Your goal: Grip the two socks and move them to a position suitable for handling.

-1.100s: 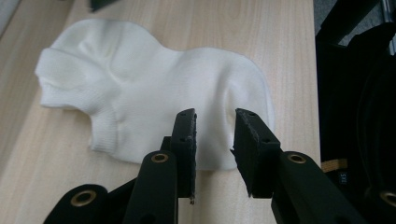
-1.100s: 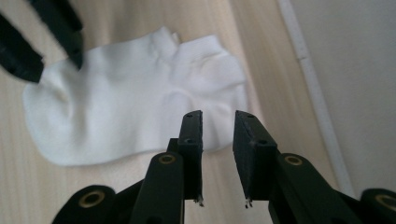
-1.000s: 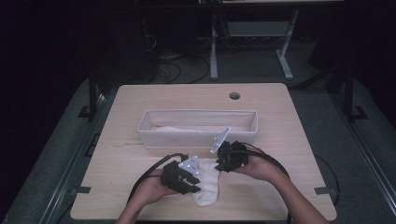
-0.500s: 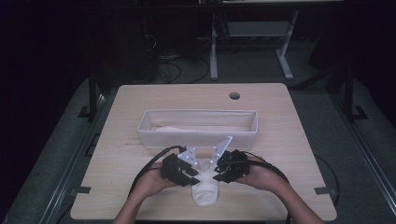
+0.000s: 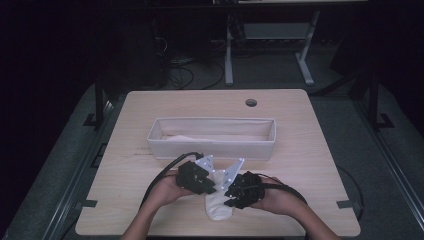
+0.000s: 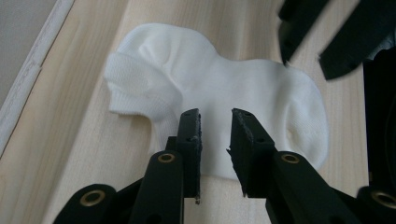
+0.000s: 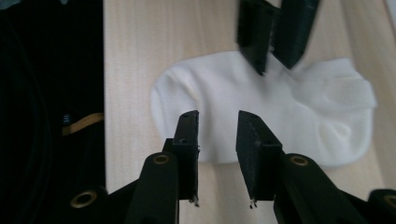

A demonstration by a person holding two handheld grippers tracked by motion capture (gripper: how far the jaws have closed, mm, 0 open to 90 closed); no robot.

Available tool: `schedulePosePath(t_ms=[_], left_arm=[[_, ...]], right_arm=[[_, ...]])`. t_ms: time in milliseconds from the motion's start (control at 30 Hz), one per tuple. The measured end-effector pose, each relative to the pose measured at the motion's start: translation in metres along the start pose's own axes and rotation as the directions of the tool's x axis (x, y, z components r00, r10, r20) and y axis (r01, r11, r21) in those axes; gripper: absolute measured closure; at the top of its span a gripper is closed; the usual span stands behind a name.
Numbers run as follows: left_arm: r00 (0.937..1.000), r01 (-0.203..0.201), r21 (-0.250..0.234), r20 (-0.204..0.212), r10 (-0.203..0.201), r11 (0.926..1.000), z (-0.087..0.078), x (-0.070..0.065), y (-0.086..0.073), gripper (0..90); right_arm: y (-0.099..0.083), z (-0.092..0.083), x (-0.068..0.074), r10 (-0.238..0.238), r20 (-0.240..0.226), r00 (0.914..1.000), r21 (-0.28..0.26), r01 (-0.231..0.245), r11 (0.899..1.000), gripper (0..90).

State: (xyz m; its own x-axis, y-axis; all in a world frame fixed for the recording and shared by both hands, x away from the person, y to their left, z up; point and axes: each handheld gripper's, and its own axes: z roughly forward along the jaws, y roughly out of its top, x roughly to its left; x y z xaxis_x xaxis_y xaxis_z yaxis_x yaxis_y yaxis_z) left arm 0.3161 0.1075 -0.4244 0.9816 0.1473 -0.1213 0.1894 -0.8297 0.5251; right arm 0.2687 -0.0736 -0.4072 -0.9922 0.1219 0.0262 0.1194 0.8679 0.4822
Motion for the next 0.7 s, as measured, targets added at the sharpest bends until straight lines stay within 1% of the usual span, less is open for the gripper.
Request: schedulePosePath(t_ms=[67, 100, 133, 167, 233, 300, 333, 433, 467, 533, 567, 700], left_arm=[[1.0, -0.004, 0.007, 0.002, 0.004, 1.0, 0.001, 0.002, 0.002, 74.3], [1.0, 0.007, 0.0, 0.001, -0.007, 1.0, 0.003, 0.002, 0.003, 74.3], [1.0, -0.002, 0.014, 0.002, 0.002, 0.9999, 0.003, 0.004, 0.004, 74.3], [1.0, 0.005, 0.014, 0.002, -0.005, 0.9999, 0.004, 0.005, 0.004, 74.3], [0.9999, 0.011, 0.014, 0.007, -0.011, 0.9998, 0.005, 0.006, 0.004, 74.3], [1.0, 0.006, 0.026, 0.008, -0.006, 0.9996, 0.007, 0.007, 0.004, 74.2], [0.9999, 0.008, 0.024, 0.009, -0.008, 0.9997, 0.007, 0.007, 0.004, 74.0], [0.9999, 0.006, 0.025, 0.01, -0.006, 0.9997, 0.008, 0.008, 0.004, 73.7], [0.9999, 0.004, 0.027, 0.01, -0.004, 0.9996, 0.008, 0.008, 0.004, 73.6], [0.9999, 0.005, 0.025, 0.011, -0.005, 0.9997, 0.008, 0.008, 0.004, 73.6], [0.9999, 0.008, 0.027, 0.011, -0.008, 0.9996, 0.008, 0.008, 0.004, 73.4], [0.9999, 0.011, 0.023, 0.012, -0.012, 0.9997, 0.007, 0.007, 0.003, 72.9]], right_arm=[[0.001, 0.002, 0.004, -0.006, -0.008, 0.9999, 0.002, 0.006, 1.0, 69.0], [0.001, 0.004, 0.006, -0.014, -0.016, 0.9998, -0.001, 0.014, 1.0, 69.0], [0.002, 0.005, 0.008, -0.024, -0.026, 0.9994, -0.005, 0.024, 1.0, 69.1], [0.002, 0.007, 0.009, -0.032, -0.028, 0.9991, -0.007, 0.032, 0.999, 69.1], [0.003, 0.012, 0.012, -0.05, -0.047, 0.9977, -0.011, 0.049, 0.999, 69.6], [0.004, 0.016, 0.015, -0.065, -0.062, 0.996, -0.01, 0.065, 0.998, 70.1], [0.004, 0.018, 0.017, -0.076, -0.068, 0.9948, -0.01, 0.075, 0.997, 70.3], [0.005, 0.024, 0.02, -0.095, -0.073, 0.9928, 0.002, 0.096, 0.995, 70.3], [0.005, 0.026, 0.021, -0.104, -0.067, 0.9923, 0.004, 0.105, 0.995, 70.3], [0.005, 0.03, 0.023, -0.107, -0.066, 0.9921, 0.02, 0.109, 0.994, 70.2], [0.005, 0.032, 0.022, -0.125, -0.059, 0.9904, 0.021, 0.127, 0.992, 70.1], [0.003, 0.04, 0.024, -0.159, -0.042, 0.9864, 0.057, 0.161, 0.985, 65.6]])
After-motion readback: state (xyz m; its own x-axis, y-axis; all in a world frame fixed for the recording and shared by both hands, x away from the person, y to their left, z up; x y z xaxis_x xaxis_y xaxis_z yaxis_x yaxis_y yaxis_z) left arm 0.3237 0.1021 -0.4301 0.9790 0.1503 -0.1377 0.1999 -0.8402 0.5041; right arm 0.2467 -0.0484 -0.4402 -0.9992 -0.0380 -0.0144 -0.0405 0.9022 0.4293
